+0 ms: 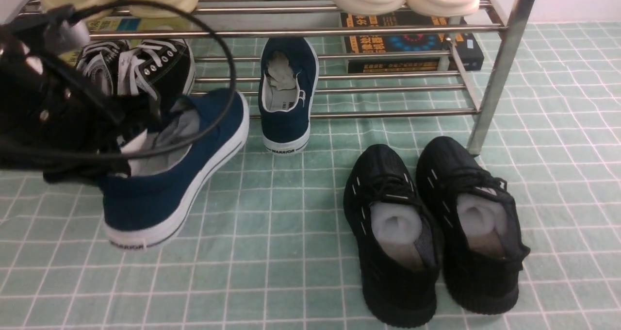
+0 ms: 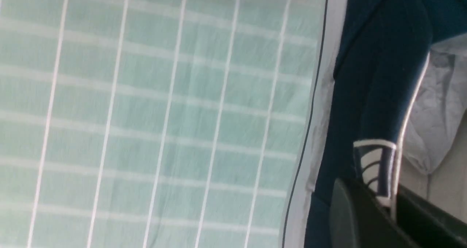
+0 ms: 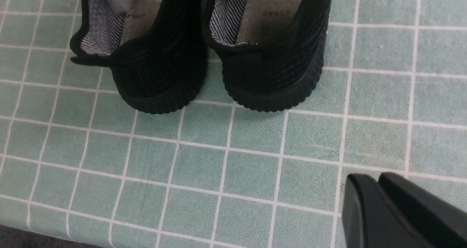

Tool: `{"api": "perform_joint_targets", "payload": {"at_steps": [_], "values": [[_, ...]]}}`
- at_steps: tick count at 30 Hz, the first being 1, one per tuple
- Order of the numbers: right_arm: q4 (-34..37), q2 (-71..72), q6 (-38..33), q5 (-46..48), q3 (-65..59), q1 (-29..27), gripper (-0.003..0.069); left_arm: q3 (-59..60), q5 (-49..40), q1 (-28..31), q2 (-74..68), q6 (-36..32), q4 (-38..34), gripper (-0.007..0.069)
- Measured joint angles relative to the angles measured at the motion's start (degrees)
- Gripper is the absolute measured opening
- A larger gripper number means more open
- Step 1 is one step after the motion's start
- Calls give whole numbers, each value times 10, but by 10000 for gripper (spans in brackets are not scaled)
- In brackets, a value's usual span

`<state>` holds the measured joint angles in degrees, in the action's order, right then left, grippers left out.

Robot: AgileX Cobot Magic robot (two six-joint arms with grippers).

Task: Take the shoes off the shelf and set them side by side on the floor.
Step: 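Set the held shoe down on the floor in front of the rack with the left gripper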

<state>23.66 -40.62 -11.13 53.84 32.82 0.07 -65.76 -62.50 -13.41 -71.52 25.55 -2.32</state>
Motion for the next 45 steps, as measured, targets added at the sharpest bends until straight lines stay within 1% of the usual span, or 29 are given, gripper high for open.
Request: {"api": "perform_joint_targets", "payload": {"at_steps": [4,7,8,12,13,16,19,22,26,32,34,35,36,38,41,45], "values": [[3,0,0,-1,-7,0,73,93,35,0,33,14,-6,45],[8,0,-1,-4,-9,0,74,134,61,0,35,22,-11,45],[8,0,-1,-5,-9,0,76,162,88,0,33,26,-17,45],[9,0,-1,-18,-9,0,79,203,161,0,21,28,-34,45],[10,0,-1,-20,-9,0,79,204,161,0,20,28,-35,45],[12,0,-1,-24,-9,0,81,211,219,0,3,29,-59,45],[12,0,-1,-24,-9,0,81,213,252,0,-7,29,-76,45],[13,0,-2,-24,-9,0,81,213,269,0,-19,29,-85,45],[16,0,-2,-23,-9,0,86,213,270,0,-30,29,-86,47],[47,0,-37,-19,-9,0,107,213,269,0,-47,29,-88,101],[69,0,-54,-16,-9,0,123,213,269,0,-47,29,-88,141],[90,0,-72,-10,-9,0,144,213,270,0,-47,29,-90,192],[101,0,-79,-8,-9,0,158,213,269,0,-47,29,-90,209],[125,-3,-104,-1,-9,7,201,212,264,0,-47,29,-91,269],[141,-19,-137,12,-6,32,265,206,251,0,-47,29,-90,316],[139,-51,-149,39,12,74,343,178,214,0,-47,29,-71,330]]}}
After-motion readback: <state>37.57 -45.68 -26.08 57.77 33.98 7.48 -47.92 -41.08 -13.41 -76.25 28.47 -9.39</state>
